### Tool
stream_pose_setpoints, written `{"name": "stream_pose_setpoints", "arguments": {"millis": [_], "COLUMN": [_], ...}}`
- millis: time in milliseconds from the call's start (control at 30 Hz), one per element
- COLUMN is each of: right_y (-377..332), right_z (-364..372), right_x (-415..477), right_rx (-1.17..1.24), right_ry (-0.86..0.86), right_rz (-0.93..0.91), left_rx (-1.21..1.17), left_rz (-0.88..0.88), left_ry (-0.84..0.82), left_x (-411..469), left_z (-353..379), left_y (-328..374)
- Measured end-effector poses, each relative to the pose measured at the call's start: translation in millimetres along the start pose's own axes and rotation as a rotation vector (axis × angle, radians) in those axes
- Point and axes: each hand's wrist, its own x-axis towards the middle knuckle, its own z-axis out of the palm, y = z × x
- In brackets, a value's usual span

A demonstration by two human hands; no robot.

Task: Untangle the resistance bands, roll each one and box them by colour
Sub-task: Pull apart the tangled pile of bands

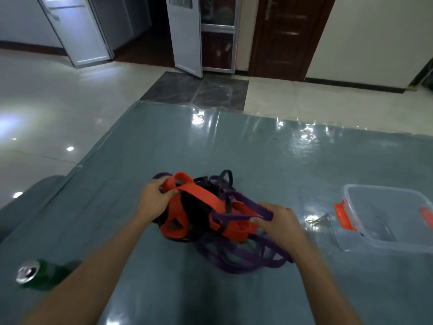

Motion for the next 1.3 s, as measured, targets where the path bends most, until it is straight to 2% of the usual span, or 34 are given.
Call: {"name": "stream_pose_setpoints", "arguments": {"millis": [133, 200, 333, 400, 500, 633, 767, 867, 1067, 1167, 1300], "right_y": [-3, -3, -1, 2, 10, 24, 36, 41, 43, 32, 12], "right_z": [9, 11, 14, 15, 16, 16, 15, 15, 13, 7, -6], "right_x": [1, 1, -1, -2, -5, -11, -16, -17, -13, -11, -8], "right_rx": [-0.017, -0.021, -0.013, -0.002, -0.005, -0.002, -0.014, -0.025, 0.035, 0.090, 0.198], "right_ry": [-0.043, -0.060, -0.070, -0.069, -0.078, -0.075, -0.059, -0.046, -0.042, 0.062, 0.249], "right_rz": [-0.010, -0.023, -0.049, -0.052, -0.052, -0.018, 0.005, 0.001, 0.002, -0.031, -0.063], "left_rx": [0.421, 0.614, 0.690, 0.711, 0.752, 0.709, 0.534, 0.475, 0.255, 0.143, 0.077], "left_rz": [0.084, 0.180, 0.488, 0.542, 0.492, 0.418, 0.184, 0.146, 0.204, 0.223, 0.360], "left_ry": [-0.278, -0.364, -0.564, -0.697, -0.827, -0.864, -0.957, -0.893, -0.583, -0.476, -0.267], "left_x": [-1, -6, -21, -24, -22, -13, -13, -11, 18, 30, 39], "left_z": [5, 12, 42, 60, 80, 87, 85, 78, 44, 21, -11], "left_y": [-2, 8, 35, 47, 57, 61, 54, 55, 99, 136, 179]}}
